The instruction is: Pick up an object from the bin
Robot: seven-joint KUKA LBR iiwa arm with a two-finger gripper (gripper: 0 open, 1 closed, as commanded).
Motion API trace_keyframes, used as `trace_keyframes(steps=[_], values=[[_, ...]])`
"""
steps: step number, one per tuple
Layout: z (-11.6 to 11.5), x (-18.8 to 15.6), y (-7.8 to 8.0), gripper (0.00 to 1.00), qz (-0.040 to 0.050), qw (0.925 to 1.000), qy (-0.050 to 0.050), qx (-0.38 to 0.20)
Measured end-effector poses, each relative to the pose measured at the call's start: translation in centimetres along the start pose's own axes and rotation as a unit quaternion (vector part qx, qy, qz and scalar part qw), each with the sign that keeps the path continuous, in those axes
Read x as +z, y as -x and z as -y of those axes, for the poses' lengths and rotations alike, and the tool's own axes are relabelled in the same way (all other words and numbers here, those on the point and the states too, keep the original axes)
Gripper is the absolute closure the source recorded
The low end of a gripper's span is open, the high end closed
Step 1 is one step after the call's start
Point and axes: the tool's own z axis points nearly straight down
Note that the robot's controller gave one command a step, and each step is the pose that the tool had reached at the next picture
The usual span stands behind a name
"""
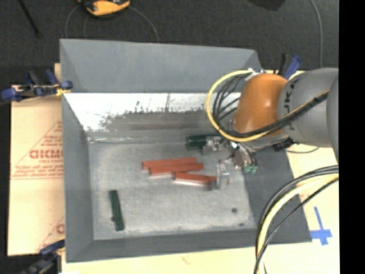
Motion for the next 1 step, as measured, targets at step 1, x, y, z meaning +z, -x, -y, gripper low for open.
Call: trace_keyframes(steps=[1], values=[[-0.02, -0.11, 0.09, 1.0, 0.0013, 1.0, 0.0, 0.0]])
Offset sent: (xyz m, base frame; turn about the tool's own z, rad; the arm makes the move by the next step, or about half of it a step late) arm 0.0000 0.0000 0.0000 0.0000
